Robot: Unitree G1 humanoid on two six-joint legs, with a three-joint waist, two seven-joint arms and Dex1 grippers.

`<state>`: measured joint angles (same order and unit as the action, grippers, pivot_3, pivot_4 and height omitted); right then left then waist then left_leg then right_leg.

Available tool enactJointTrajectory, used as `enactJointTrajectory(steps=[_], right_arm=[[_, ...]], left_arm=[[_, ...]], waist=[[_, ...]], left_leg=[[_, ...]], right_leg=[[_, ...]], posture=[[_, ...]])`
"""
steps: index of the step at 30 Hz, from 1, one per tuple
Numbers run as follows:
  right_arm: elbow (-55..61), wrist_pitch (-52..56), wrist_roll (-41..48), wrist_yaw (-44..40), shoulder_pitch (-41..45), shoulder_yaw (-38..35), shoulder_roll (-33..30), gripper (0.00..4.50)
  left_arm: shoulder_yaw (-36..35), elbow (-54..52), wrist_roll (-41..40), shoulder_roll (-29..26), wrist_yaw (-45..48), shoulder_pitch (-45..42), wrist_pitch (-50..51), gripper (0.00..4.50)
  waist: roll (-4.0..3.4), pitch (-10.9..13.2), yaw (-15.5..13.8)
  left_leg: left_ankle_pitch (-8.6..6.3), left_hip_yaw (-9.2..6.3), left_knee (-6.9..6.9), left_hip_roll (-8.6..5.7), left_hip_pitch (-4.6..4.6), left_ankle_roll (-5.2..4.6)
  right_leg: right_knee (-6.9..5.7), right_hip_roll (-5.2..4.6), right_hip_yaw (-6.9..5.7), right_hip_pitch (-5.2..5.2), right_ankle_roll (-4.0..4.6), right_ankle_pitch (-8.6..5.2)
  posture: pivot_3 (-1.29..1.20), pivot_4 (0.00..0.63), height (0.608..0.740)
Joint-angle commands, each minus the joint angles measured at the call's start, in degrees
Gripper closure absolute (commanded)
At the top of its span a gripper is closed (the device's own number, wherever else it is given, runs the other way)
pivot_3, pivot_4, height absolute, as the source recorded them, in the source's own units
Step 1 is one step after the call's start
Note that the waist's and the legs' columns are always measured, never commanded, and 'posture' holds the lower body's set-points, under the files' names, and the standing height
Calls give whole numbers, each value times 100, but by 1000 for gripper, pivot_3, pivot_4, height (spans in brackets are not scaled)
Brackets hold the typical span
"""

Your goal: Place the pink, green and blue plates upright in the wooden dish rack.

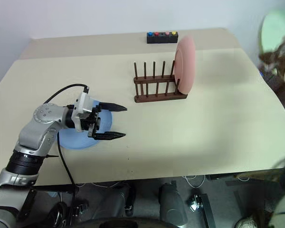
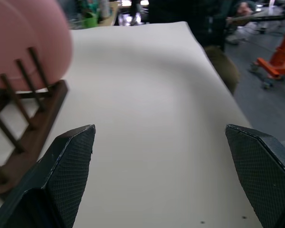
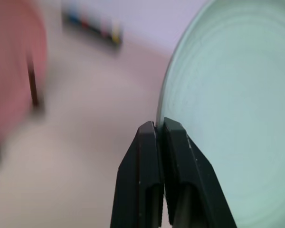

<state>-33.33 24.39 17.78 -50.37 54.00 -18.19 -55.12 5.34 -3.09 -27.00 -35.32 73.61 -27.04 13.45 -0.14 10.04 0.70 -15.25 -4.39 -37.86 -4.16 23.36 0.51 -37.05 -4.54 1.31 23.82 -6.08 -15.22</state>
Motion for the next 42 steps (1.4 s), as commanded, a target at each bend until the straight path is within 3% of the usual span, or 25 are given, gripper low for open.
enactJointTrajectory(steps=[1,9,16,23,30,42], right_arm=[[558,874,1293,-216,512,-624,425,4464],[2257,2244,3055,-251,608,-587,1646,4464],[2342,2787,3645,-533,586,-387,1806,4464],[1792,3026,3622,-698,347,-115,2018,4464],[1054,2877,3361,-478,420,-28,2362,4464],[701,2552,2865,-705,195,155,2362,4464]], left_arm=[[-352,36,-138,-71,-51,-17,-51,0],[-745,21,-63,-230,-287,331,-163,0],[-1137,-602,-345,-360,-612,736,60,0],[-1410,-1087,-631,-527,-765,1055,323,0],[-1460,-948,-476,-646,-739,1098,112,0],[-1273,-998,-136,-755,-703,1148,-179,0]], waist=[[-1,0,-13],[-4,-1,-11],[-2,-1,-11],[-3,-1,7],[-2,-1,-7],[-3,-1,4]], left_leg=[[-3,0,-2,0,1,-5],[-13,-3,-4,-2,6,-22],[-13,-7,-9,-6,14,-23],[-13,-6,-4,-4,14,-23],[-13,-5,-4,-6,15,-22],[-13,0,-1,-6,15,-22]], right_leg=[[-1,0,0,-1,0,0],[-14,-4,4,14,0,0],[-14,-10,5,18,0,1],[-17,-8,7,25,0,1],[-19,-8,7,27,0,1],[-19,-6,7,31,0,1]], posture=[[0,150,740],[0,150,740],[0,150,740],[0,150,740],[0,150,740],[0,150,740]])
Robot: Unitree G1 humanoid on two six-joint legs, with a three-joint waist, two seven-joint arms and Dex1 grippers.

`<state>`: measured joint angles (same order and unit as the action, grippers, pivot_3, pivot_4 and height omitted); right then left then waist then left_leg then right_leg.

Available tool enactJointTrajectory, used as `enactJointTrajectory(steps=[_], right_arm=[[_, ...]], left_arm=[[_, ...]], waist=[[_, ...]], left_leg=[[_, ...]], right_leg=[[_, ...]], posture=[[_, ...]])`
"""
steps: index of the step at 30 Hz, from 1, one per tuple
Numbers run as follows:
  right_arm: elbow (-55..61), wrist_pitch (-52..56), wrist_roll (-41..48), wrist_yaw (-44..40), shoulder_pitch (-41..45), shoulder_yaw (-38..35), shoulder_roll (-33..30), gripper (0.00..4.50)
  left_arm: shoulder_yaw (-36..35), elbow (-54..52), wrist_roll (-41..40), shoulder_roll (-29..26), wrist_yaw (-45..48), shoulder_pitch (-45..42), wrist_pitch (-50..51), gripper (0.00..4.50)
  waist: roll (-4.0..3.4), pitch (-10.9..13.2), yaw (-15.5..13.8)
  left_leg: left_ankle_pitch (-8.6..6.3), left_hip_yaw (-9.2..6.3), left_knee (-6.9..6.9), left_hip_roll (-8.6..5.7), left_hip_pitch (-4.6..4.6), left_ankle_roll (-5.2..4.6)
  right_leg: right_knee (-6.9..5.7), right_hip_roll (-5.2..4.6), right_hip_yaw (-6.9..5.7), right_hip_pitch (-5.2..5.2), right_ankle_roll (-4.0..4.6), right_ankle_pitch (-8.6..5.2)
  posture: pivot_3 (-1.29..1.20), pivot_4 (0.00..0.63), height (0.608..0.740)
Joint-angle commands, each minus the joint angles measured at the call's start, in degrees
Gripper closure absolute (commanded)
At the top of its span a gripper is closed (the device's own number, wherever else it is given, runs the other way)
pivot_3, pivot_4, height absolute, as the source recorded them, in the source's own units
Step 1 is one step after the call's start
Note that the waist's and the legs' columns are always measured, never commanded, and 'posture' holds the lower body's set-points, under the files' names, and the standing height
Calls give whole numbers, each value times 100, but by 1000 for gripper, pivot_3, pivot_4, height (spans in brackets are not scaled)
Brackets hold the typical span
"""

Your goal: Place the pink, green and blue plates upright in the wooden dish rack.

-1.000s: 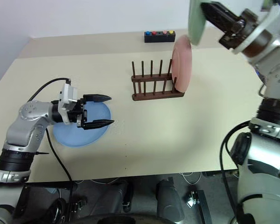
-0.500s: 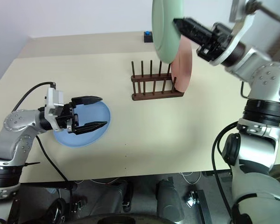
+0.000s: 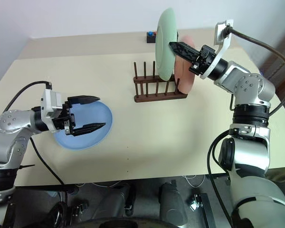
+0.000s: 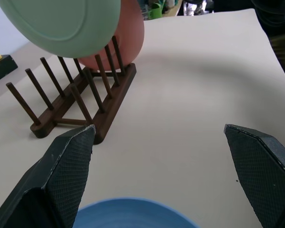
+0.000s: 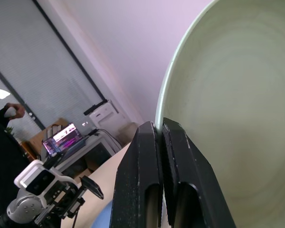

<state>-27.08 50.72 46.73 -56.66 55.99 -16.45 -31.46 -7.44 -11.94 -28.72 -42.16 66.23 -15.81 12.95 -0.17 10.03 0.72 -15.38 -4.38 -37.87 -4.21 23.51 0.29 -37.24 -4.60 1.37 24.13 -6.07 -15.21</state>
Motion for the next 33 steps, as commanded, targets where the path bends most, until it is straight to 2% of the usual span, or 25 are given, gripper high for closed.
enactJointTrajectory(steps=[1,10,13,20,24,28,33], right_arm=[[94,-80,-74,-68,-56,17,23,4464],[626,-439,-462,-228,-551,456,173,4464],[697,-702,-646,-290,-592,507,104,3584],[467,-1156,-986,-126,-410,488,66,177],[316,-1627,-1305,101,-233,492,107,76],[521,-1967,-1500,-24,-247,559,-10,76],[787,-2702,-1460,-166,-235,211,-192,76]], left_arm=[[20,-115,51,-85,43,26,-115,0],[194,-252,114,-74,33,-127,-91,0],[232,-173,134,-36,63,-178,-142,0],[246,-172,100,-5,45,-210,-112,0],[246,-184,93,12,24,-200,-104,0],[237,-181,88,19,7,-168,-110,0],[184,-142,54,-51,32,-119,-40,0]], waist=[[0,0,4],[0,0,9],[0,0,7],[0,0,4],[0,0,8],[0,0,-1],[0,0,-2]], left_leg=[[0,0,0,0,0,0],[0,2,0,0,1,0],[0,2,1,1,1,0],[0,2,1,0,1,0],[0,2,1,0,1,1],[1,2,1,0,1,1],[1,2,1,0,1,1]], right_leg=[[0,0,0,0,0,0],[-2,0,2,6,0,0],[-2,1,1,7,0,0],[-2,1,1,6,0,0],[-2,2,1,7,0,0],[-2,2,1,7,0,0],[-2,2,1,7,0,0]], posture=[[0,150,740],[0,150,740],[0,150,740],[0,150,740],[0,150,740],[0,150,740],[0,150,740]])
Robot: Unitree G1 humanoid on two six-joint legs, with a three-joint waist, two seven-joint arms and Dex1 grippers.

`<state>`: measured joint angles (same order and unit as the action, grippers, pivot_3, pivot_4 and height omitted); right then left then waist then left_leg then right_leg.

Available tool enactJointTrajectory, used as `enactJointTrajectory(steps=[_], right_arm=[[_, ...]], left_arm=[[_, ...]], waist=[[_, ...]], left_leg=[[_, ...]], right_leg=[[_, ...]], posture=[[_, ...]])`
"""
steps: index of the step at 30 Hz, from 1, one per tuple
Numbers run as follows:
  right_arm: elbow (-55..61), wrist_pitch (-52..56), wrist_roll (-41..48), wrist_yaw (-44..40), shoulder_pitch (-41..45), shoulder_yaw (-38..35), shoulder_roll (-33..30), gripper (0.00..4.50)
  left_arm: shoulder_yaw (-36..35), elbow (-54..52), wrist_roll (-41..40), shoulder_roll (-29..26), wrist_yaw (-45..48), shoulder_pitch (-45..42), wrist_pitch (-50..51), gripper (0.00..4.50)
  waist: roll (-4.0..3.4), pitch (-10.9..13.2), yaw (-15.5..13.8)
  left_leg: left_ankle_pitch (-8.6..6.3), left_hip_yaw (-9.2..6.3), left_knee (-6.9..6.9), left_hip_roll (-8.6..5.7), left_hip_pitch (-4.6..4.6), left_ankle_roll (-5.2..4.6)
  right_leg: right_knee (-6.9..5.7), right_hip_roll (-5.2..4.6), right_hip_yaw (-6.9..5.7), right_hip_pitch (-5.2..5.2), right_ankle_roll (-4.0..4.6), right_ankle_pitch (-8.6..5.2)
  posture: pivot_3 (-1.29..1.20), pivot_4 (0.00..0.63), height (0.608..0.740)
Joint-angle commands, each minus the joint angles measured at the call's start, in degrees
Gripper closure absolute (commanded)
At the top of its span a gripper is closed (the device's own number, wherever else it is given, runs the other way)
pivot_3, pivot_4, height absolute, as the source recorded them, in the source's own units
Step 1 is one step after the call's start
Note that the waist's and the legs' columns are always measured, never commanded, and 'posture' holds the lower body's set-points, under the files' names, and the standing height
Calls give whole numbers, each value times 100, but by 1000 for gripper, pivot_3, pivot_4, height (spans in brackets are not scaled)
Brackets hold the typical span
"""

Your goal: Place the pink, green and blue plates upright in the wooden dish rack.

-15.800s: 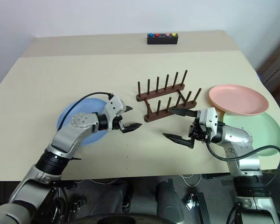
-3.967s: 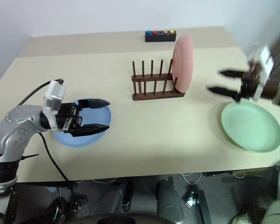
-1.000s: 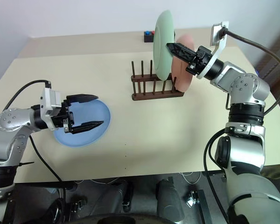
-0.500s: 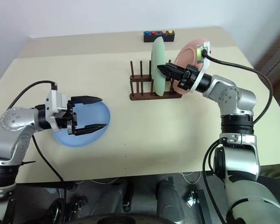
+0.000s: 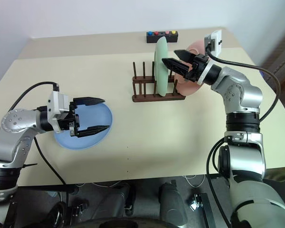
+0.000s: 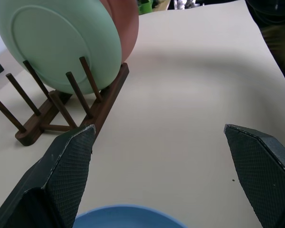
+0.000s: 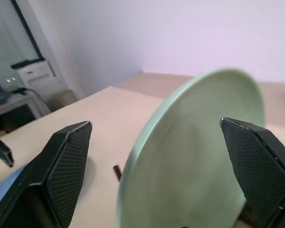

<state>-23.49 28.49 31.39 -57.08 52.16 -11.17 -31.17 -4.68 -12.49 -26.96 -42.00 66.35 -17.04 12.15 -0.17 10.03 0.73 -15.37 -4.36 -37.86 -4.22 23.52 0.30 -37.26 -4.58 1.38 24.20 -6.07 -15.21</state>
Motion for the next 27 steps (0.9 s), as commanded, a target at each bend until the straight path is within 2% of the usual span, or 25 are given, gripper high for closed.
enactJointTrajectory(steps=[1,4,7,8,13,14,16,19,24,27], right_arm=[[635,-711,73,-220,94,-365,-290,76],[1443,-910,253,-604,-252,-363,-489,76],[2282,-629,514,-1098,-821,-135,-723,76],[2560,-534,615,-1234,-1005,-63,-781,76],[3614,-97,698,-2003,-1878,562,-1394,76],[3599,-92,668,-1929,-1882,608,-1378,76],[3509,-150,582,-1855,-1860,664,-1361,76],[3460,-159,582,-1835,-1867,699,-1335,76],[3320,-268,475,-1802,-1811,816,-1227,76],[3244,-235,480,-1811,-1756,858,-1179,76]], left_arm=[[-130,-79,-133,-77,-25,2,87,0],[-347,21,-194,24,-372,-164,224,0],[-847,-17,-1269,216,-1078,-841,1353,0],[-929,32,-1330,188,-1173,-956,1488,0],[-861,681,-290,-388,-1792,-751,1686,0],[-879,881,-93,-551,-2011,-689,1861,0],[-1189,1304,-103,-724,-2839,-980,2978,0],[-1630,1257,-255,-777,-3637,-1517,3941,0],[-1547,710,-476,-876,-3635,-1045,5155,0],[-1862,787,-725,-688,-3801,-810,6049,0]], waist=[[0,0,-3],[0,0,-7],[19,3,-26],[28,1,-16],[13,-5,22],[14,-5,38],[19,-1,34],[60,17,-35],[59,6,-53],[62,7,-18]], left_leg=[[0,0,0,0,0,0],[0,0,1,1,0,-1],[-1,-9,-3,2,0,-1],[-1,-17,-7,2,0,-1],[-1,-8,-1,0,-8,-1],[0,-9,3,2,-8,-1],[0,-10,3,3,-8,0],[0,-18,-7,2,-5,1],[3,-23,-12,-16,0,8],[5,-22,-8,-14,0,11]], right_leg=[[0,0,0,0,0,0],[1,1,0,0,0,0],[0,1,-6,-8,-1,0],[0,1,-9,-12,-1,0],[0,4,-2,-9,-1,1],[0,7,-2,-6,-1,0],[-6,13,6,1,-1,0],[-22,12,-1,3,-1,0],[-6,-8,-7,-8,-1,1],[-5,-7,-2,-4,-1,1]], posture=[[0,150,740],[0,150,740],[0,150,740],[0,150,740],[0,150,740],[0,150,740],[0,150,740],[0,150,740],[0,150,740],[0,150,740]])
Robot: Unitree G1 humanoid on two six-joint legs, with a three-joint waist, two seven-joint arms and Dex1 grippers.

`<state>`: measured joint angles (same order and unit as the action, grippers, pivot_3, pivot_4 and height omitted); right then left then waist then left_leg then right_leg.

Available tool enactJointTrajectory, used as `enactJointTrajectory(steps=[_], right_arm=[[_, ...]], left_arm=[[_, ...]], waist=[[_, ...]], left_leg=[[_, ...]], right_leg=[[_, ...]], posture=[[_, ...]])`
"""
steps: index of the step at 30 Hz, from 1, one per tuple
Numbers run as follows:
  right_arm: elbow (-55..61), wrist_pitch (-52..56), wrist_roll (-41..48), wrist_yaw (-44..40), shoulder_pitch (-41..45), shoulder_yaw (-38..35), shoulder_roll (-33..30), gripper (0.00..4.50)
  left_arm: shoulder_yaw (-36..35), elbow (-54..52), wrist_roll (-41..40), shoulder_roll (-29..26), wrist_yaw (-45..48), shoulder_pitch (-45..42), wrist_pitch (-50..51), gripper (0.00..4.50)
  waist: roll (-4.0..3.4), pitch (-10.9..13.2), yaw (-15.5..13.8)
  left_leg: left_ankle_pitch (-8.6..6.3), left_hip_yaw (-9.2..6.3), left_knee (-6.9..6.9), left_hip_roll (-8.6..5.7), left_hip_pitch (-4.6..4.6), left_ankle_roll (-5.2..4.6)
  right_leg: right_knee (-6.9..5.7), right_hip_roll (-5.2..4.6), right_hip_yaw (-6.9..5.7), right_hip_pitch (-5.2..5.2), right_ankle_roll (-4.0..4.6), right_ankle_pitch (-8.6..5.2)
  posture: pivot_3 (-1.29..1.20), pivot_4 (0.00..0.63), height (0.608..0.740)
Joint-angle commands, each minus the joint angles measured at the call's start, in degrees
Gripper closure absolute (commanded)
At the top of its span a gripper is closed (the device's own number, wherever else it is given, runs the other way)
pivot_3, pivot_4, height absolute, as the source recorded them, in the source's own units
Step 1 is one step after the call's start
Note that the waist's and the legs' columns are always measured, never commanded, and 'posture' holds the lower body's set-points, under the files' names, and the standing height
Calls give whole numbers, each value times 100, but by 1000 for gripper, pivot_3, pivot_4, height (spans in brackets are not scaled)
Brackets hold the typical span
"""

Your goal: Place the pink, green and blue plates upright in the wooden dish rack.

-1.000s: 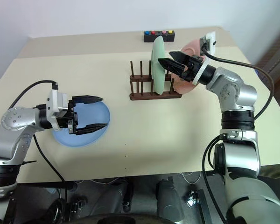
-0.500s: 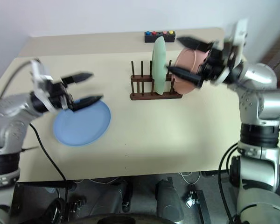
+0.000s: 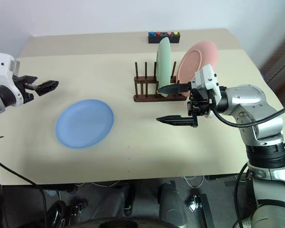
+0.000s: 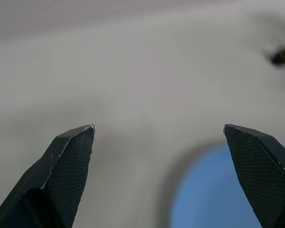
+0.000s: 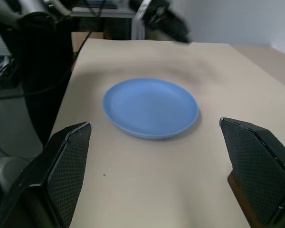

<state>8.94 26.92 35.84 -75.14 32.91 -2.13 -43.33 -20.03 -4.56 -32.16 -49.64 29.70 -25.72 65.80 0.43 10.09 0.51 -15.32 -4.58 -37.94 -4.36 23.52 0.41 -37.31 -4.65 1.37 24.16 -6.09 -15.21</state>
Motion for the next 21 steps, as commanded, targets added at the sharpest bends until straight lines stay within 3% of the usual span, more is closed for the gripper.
enactJointTrajectory(steps=[1,7,11,18,21], right_arm=[[-4,-62,48,-5,177,-45,44,76],[-85,-74,-28,29,194,20,104,76],[-106,-64,-56,116,189,36,194,76],[2,-53,-64,230,74,28,207,76],[49,-44,-79,286,25,2,171,0]], left_arm=[[-479,16,-288,167,-221,19,964,0],[78,254,-124,-491,9,101,1451,0],[112,788,-341,-485,181,-310,2352,0],[326,1304,-307,-343,334,-486,2445,0],[95,1730,-317,39,206,-845,2635,841]], waist=[[7,4,2],[10,3,14],[12,3,-17],[12,3,8],[13,2,-41]], left_leg=[[-1,-1,2,1,0,-2],[0,-6,6,5,2,0],[0,-7,6,4,1,0],[5,-7,7,3,1,9],[4,-7,5,2,1,8]], right_leg=[[-2,2,0,2,0,0],[-10,5,1,10,1,0],[-10,3,-1,8,1,0],[-12,3,0,13,1,0],[-12,1,-2,9,1,0]], posture=[[0,150,740],[0,150,740],[0,150,740],[0,150,740],[0,150,740]])
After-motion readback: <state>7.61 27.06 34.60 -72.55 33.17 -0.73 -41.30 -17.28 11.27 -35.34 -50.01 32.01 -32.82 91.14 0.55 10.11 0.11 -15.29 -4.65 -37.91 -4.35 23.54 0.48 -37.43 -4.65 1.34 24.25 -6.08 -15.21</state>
